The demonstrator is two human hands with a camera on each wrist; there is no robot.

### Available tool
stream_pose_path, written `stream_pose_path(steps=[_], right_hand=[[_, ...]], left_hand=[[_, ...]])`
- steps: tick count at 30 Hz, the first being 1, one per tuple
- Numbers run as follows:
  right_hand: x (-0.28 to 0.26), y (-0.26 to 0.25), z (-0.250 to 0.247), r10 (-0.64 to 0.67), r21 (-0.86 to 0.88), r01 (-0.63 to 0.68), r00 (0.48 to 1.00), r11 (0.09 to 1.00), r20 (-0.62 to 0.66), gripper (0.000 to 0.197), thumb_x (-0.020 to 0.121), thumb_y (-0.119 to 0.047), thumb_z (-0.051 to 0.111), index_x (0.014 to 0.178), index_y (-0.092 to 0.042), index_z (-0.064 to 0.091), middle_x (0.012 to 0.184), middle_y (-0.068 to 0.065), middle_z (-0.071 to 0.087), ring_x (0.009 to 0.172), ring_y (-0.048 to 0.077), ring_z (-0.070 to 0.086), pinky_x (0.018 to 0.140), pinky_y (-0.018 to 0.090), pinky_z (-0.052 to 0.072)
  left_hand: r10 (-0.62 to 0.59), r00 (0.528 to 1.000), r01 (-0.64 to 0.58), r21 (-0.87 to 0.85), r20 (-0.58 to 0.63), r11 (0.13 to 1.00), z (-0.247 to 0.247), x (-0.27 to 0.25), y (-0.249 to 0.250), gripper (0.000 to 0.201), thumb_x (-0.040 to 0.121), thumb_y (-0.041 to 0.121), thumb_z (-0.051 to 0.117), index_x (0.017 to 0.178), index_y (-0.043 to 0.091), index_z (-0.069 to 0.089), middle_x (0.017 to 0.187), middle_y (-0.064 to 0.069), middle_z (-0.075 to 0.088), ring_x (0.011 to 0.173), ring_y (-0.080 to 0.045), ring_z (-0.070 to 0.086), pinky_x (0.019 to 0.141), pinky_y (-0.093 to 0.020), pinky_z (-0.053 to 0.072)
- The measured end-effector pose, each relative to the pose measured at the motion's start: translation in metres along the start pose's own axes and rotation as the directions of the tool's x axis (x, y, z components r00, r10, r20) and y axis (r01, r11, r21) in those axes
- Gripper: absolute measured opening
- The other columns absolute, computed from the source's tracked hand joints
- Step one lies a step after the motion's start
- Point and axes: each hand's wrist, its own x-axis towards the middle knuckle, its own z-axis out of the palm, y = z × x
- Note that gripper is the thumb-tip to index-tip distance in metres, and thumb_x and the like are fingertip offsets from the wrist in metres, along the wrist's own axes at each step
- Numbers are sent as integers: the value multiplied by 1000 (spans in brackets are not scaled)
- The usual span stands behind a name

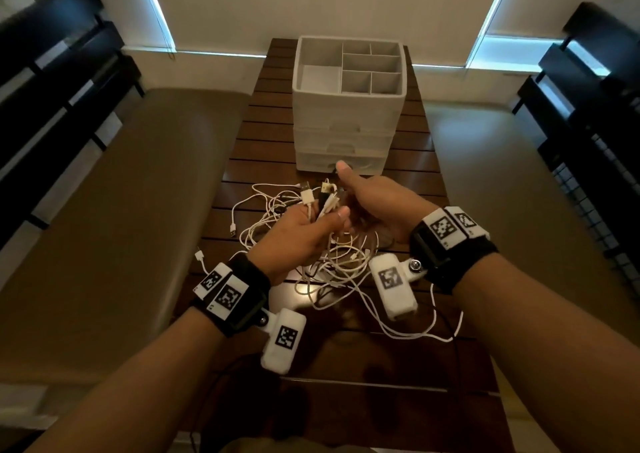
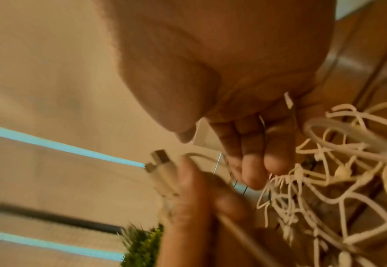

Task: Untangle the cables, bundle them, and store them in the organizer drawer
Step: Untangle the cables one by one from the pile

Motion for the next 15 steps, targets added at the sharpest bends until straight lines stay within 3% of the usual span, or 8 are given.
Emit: stream_pose_path(steps=[3, 7, 11, 15], right_hand=[[0, -4, 1, -34, 298, 17, 998, 954, 54, 48, 101, -52, 58, 99, -8, 76, 81, 6, 74, 73, 21, 66, 72, 35, 52], [-3, -18, -5, -81, 593, 79, 996, 801, -23, 24, 102, -19, 61, 117, -3, 71, 80, 6, 73, 63, 14, 64, 63, 30, 55], [-7, -15, -9, -96, 626, 140, 990, 767, -103, 27, 106, -19, 57, 125, -4, 67, 73, 2, 65, 58, 12, 58, 55, 27, 52], [-13, 0, -12, -161, 715, 197, 980, 671, -119, 28, 105, -19, 59, 128, -4, 66, 81, 2, 65, 66, 12, 58, 59, 27, 54]], left_hand=[[-39, 997, 38, 21, 64, 999, 5, -2, -6, 29, 105, 34, 60, 84, 13, 60, 53, 9, 41, 41, -6, 29, 39, -19, 25], [-55, 991, 53, 19, 125, 998, 11, -8, -23, 36, 98, 46, 66, 85, 13, 65, 54, 6, 36, 42, -8, 26, 40, -21, 23], [-79, 994, 83, -58, 79, 995, 15, -11, -38, 43, 94, 55, 67, 84, 14, 68, 53, 5, 31, 42, -9, 23, 40, -21, 21], [-81, 994, 68, -171, -73, 983, 15, -9, -35, 43, 95, 49, 63, 100, 7, 69, 54, 5, 29, 43, -9, 22, 39, -21, 22]])
